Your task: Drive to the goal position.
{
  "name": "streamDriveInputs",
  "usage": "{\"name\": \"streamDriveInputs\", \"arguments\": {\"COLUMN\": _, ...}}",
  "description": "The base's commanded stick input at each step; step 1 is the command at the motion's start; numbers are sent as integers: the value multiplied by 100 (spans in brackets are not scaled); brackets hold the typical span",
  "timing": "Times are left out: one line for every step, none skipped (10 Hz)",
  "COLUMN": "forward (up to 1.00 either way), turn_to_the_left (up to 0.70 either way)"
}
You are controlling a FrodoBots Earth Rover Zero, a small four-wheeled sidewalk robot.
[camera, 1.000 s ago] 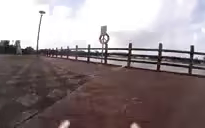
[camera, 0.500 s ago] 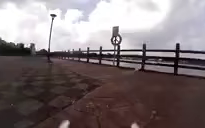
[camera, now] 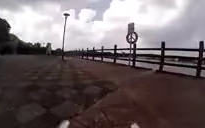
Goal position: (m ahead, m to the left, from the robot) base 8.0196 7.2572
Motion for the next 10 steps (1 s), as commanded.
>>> {"name": "streamDriveInputs", "arguments": {"forward": 70, "turn_to_the_left": 42}}
{"name": "streamDriveInputs", "arguments": {"forward": 70, "turn_to_the_left": 42}}
{"name": "streamDriveInputs", "arguments": {"forward": 70, "turn_to_the_left": 42}}
{"name": "streamDriveInputs", "arguments": {"forward": 70, "turn_to_the_left": 42}}
{"name": "streamDriveInputs", "arguments": {"forward": 70, "turn_to_the_left": 42}}
{"name": "streamDriveInputs", "arguments": {"forward": 70, "turn_to_the_left": 42}}
{"name": "streamDriveInputs", "arguments": {"forward": 70, "turn_to_the_left": 42}}
{"name": "streamDriveInputs", "arguments": {"forward": 70, "turn_to_the_left": 42}}
{"name": "streamDriveInputs", "arguments": {"forward": 70, "turn_to_the_left": 42}}
{"name": "streamDriveInputs", "arguments": {"forward": 70, "turn_to_the_left": 42}}
